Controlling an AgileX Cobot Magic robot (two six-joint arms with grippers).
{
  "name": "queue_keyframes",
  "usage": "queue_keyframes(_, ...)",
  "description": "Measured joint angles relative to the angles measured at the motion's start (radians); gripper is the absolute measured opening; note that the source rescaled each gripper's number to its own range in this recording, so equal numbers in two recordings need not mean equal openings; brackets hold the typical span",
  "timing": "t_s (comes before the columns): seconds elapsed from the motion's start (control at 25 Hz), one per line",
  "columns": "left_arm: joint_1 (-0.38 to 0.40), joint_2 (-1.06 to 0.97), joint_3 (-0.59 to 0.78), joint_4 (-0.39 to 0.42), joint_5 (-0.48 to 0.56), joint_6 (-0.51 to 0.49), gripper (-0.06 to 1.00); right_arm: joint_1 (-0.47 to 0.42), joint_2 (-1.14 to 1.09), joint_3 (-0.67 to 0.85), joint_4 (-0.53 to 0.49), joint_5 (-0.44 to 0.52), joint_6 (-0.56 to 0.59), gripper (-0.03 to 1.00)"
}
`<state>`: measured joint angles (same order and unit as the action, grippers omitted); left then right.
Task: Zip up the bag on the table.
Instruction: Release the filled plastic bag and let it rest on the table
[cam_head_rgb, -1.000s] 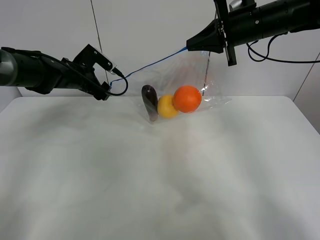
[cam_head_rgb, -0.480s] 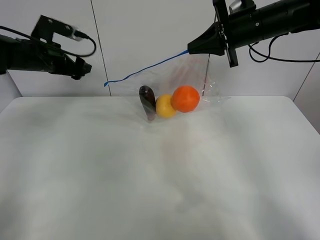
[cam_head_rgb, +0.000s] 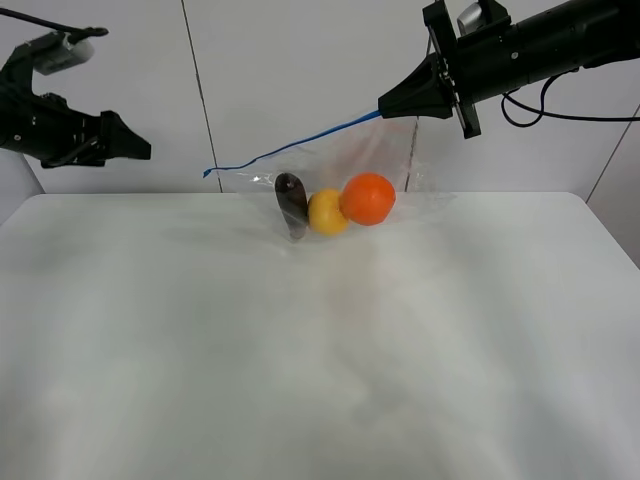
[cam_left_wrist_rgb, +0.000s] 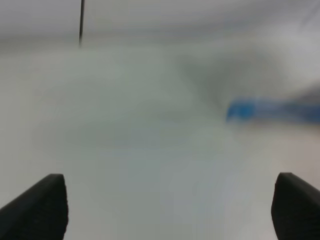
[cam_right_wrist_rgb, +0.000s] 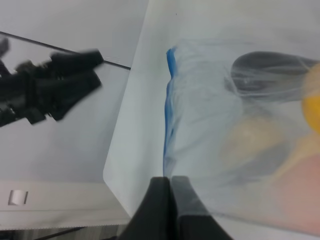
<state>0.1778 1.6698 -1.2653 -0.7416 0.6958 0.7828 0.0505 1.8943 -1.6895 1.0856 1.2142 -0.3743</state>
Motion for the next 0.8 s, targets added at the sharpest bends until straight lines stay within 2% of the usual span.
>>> queue_keyframes(0.12,0.0,0.0,-0.046,0.223,0.13,-0.256,0.99,0.0,0.0,0.0,-0.001,0.0,-0.003,0.0)
queue_keyframes(0.16,0.0,-0.001,-0.066,0.279,0.165,-0.303,0.99,0.0,0.0,0.0,-0.002,0.0,-0.004,0.0)
queue_keyframes(0.24,0.002,-0.001,-0.102,0.343,0.252,-0.381,0.99,0.0,0.0,0.0,-0.004,0.001,-0.006,0.0)
queue_keyframes(0.52,0.002,-0.045,-0.133,0.385,0.441,-0.441,0.99,0.0,0.0,0.0,-0.072,0.001,-0.014,0.0)
queue_keyframes(0.8,0.002,-0.206,-0.134,0.403,0.51,-0.454,0.99,0.02,0.026,0.016,-0.125,0.0,-0.021,0.0)
